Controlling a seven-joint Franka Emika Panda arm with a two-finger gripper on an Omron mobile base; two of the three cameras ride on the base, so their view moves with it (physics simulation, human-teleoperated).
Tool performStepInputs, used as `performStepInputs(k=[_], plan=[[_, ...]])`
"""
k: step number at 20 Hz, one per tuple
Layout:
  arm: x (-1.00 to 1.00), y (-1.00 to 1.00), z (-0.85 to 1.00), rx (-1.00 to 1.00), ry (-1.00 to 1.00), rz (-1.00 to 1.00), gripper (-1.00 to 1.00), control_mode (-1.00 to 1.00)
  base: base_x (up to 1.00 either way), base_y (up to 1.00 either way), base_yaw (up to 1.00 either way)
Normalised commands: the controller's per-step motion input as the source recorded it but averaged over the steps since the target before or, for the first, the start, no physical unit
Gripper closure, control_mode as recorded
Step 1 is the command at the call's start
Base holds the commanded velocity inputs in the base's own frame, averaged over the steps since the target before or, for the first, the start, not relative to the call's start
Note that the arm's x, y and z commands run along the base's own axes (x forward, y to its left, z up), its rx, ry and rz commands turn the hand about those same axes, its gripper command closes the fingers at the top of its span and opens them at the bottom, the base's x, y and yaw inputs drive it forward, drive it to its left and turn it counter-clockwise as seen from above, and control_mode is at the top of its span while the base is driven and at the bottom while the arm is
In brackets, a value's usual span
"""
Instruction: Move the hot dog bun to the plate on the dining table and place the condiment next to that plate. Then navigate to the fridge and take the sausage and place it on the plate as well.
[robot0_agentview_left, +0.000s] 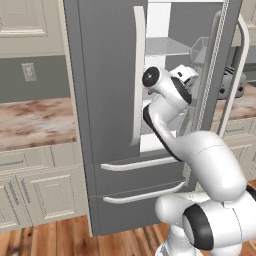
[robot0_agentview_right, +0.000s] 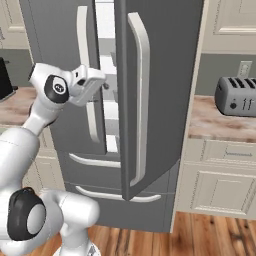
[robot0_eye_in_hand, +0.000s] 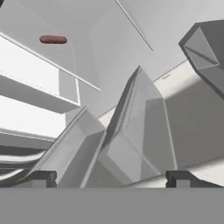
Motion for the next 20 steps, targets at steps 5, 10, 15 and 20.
performStepInputs(k=[5,10,15,20], plan=[[0.11,-0.68,0.00,-0.01,0.00,0.00,-1.00,-1.00,0.00,0.00,0.00],[-0.04,-0.75,0.00,0.00,0.00,0.00,-1.00,-1.00,0.00,0.00,0.00],[-0.18,-0.77,0.00,0.00,0.00,0.00,-1.00,-1.00,0.00,0.00,0.00],[-0.04,-0.90,0.00,0.00,0.00,-0.02,-1.00,-1.00,0.00,0.00,0.00]])
